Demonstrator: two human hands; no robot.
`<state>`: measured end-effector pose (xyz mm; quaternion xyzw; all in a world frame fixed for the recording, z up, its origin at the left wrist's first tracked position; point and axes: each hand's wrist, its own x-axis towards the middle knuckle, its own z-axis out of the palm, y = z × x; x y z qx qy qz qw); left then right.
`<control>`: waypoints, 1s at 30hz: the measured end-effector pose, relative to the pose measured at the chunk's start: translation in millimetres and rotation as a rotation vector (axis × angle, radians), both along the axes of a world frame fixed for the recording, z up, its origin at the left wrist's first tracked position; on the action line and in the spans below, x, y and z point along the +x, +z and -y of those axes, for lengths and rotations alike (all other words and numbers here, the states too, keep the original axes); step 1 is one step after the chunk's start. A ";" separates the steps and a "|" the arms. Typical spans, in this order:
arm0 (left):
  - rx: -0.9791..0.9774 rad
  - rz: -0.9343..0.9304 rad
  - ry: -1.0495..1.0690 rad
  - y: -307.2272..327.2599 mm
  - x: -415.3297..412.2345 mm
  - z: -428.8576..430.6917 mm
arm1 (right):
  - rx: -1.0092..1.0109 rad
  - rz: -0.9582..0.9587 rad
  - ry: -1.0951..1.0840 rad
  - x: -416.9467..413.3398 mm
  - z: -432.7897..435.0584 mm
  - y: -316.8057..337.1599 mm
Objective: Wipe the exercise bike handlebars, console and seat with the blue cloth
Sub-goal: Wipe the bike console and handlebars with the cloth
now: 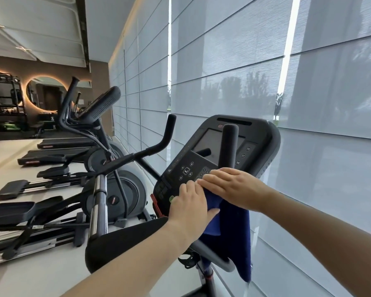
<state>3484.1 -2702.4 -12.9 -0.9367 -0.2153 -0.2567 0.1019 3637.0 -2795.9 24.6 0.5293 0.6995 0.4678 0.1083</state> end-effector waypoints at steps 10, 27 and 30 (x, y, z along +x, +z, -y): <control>-0.026 -0.050 -0.112 -3.1 -15.3 -5.7 | 0.234 -0.384 -0.178 -52.4 -3.2 -36.9; -0.086 -0.204 -0.404 22.0 -175.0 -130.0 | 0.037 -1.084 -0.199 -219.8 -63.5 -36.6; -0.177 -0.359 -0.493 -8.8 -198.2 -143.2 | 0.025 -0.928 -0.385 -251.6 -87.9 -66.1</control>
